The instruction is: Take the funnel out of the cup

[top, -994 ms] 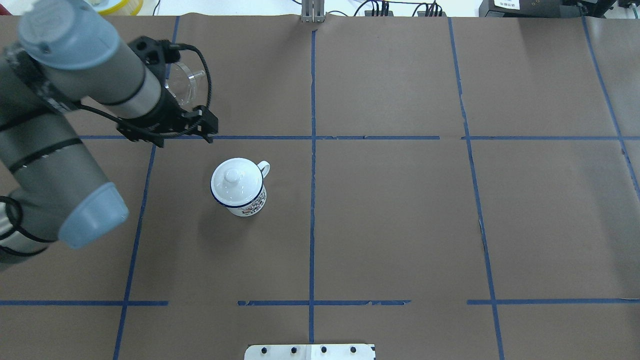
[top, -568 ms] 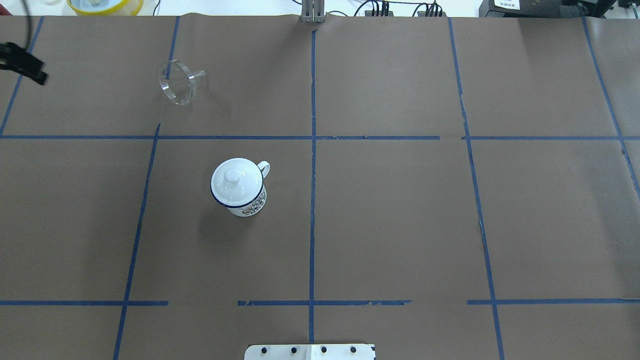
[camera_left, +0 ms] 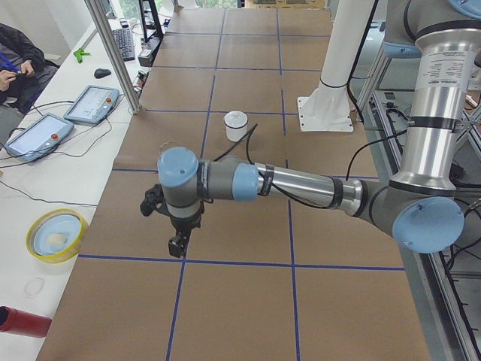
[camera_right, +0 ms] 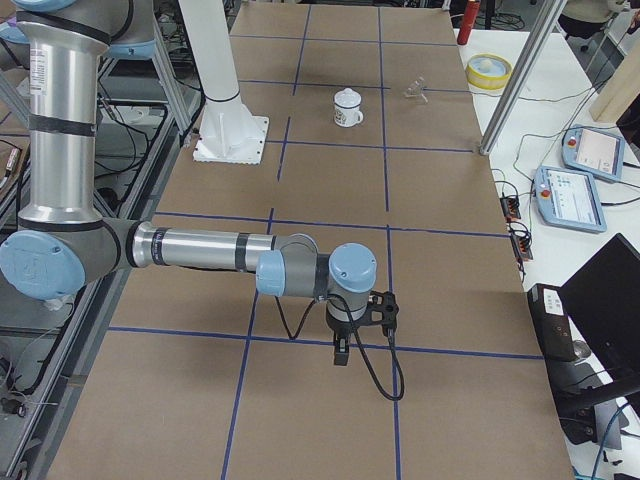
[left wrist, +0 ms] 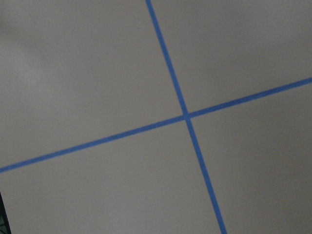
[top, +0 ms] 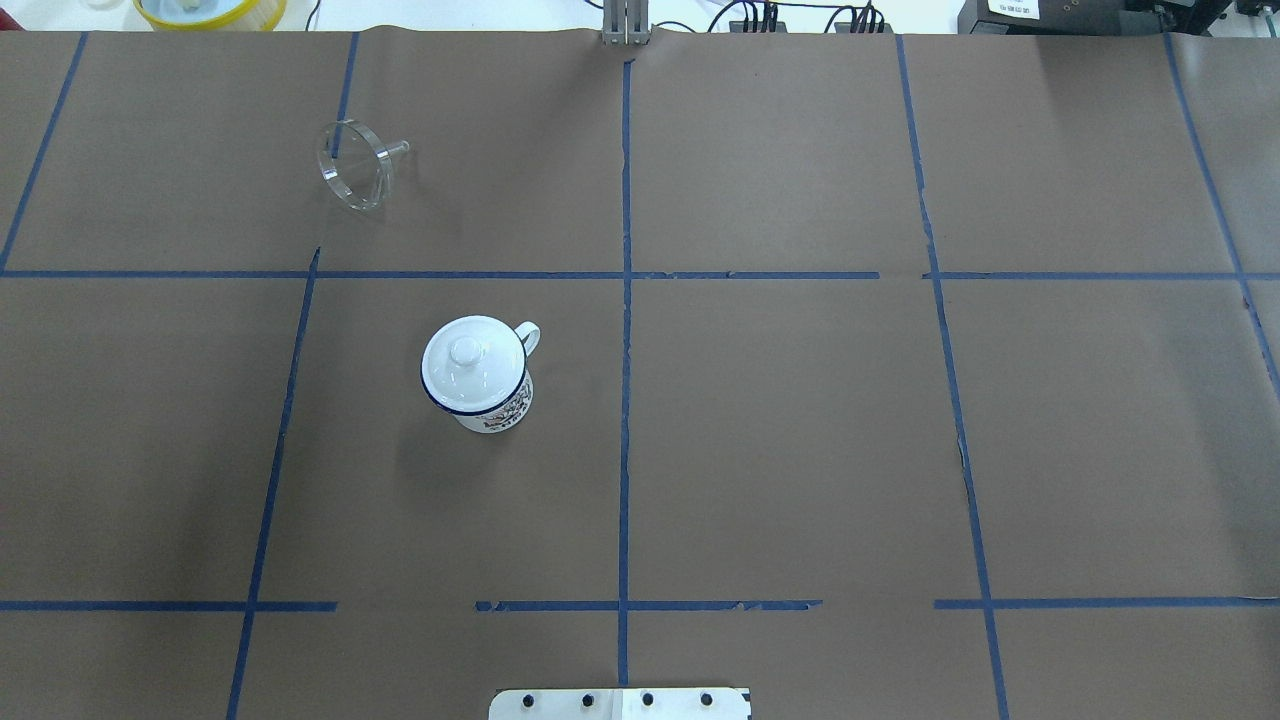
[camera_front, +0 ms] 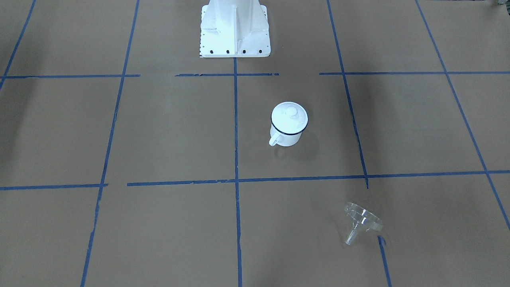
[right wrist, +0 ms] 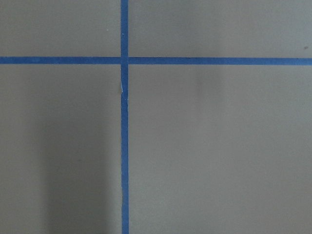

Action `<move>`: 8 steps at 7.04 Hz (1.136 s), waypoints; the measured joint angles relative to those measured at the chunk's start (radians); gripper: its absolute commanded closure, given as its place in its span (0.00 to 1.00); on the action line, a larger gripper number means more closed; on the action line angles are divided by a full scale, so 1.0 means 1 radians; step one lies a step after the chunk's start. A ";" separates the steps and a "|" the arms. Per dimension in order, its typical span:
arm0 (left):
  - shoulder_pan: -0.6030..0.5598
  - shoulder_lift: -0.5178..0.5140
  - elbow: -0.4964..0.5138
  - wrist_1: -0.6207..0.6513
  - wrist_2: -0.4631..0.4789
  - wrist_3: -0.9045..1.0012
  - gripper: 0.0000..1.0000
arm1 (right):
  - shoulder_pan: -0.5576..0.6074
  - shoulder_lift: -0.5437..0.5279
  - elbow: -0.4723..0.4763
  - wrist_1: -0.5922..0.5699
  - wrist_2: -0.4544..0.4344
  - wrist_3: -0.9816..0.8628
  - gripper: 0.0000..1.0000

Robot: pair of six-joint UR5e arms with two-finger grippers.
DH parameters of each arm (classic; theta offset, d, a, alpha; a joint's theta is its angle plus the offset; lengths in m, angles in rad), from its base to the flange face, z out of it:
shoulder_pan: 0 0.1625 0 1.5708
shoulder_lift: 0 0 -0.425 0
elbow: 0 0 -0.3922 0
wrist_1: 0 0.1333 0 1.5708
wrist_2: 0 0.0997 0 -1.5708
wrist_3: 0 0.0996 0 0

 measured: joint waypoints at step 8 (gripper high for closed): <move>-0.018 0.052 -0.021 -0.071 -0.005 -0.245 0.00 | 0.000 0.000 0.000 0.000 0.000 0.000 0.00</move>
